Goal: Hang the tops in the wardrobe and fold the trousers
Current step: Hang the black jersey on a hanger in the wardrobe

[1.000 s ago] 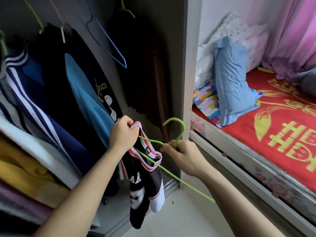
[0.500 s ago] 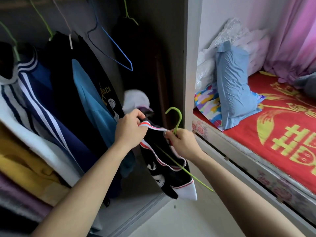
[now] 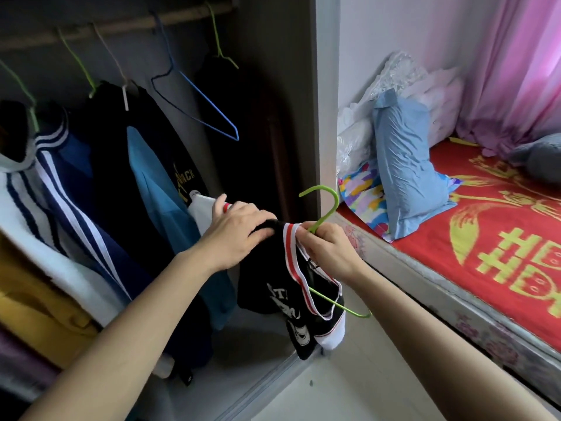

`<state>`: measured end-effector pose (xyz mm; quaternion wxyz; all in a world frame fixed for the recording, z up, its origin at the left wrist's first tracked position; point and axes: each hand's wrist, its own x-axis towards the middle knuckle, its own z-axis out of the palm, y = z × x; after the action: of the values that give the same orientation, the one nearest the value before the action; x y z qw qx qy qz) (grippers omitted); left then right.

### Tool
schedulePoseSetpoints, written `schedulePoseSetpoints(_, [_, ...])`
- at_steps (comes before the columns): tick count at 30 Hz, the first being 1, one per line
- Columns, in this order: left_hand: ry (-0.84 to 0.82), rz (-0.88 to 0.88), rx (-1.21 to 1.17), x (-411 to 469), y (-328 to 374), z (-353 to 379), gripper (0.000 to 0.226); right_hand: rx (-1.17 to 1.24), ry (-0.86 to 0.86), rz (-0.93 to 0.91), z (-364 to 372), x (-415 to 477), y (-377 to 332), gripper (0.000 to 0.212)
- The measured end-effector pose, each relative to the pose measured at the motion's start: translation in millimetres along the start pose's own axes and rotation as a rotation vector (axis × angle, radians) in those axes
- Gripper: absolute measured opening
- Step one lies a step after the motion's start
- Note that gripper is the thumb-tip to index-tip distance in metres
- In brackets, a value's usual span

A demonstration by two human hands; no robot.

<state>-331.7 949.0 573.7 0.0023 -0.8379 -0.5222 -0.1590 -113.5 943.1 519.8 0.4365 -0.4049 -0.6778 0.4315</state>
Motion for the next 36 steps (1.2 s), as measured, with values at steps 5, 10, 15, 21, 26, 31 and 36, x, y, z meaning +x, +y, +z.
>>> schedulePoseSetpoints(5, [0.186,0.040,0.105,7.1,-8.8,-12.3,0.018,-0.095,0.026,-0.056,-13.0,-6.1,16.3,0.042])
schedulePoseSetpoints(10, [0.256,-0.068,0.073,6.9,-20.6,-25.2,0.018,-0.228,0.122,-0.102,-22.8,-17.7,49.5,0.026])
schedulePoseSetpoints(15, [0.205,-0.061,0.018,13.1,10.2,-17.2,0.034,-0.238,0.084,-0.137,-0.2,-6.6,42.9,0.027])
schedulePoseSetpoints(21, [0.423,-0.116,0.167,6.3,10.9,-18.8,0.054,-0.711,0.628,-0.509,14.2,-24.1,54.5,0.039])
schedulePoseSetpoints(26, [0.487,-0.175,0.081,10.4,18.2,-27.0,0.050,-0.575,0.279,-0.476,32.6,-24.4,53.5,0.044])
schedulePoseSetpoints(31, [0.530,-0.243,0.049,10.4,25.7,-27.3,0.043,-0.713,0.388,-0.488,34.6,-4.3,38.1,0.018])
schedulePoseSetpoints(36, [0.524,-0.354,-0.084,7.5,14.6,-26.4,0.045,-0.484,0.229,-0.544,40.4,-6.1,33.1,0.021])
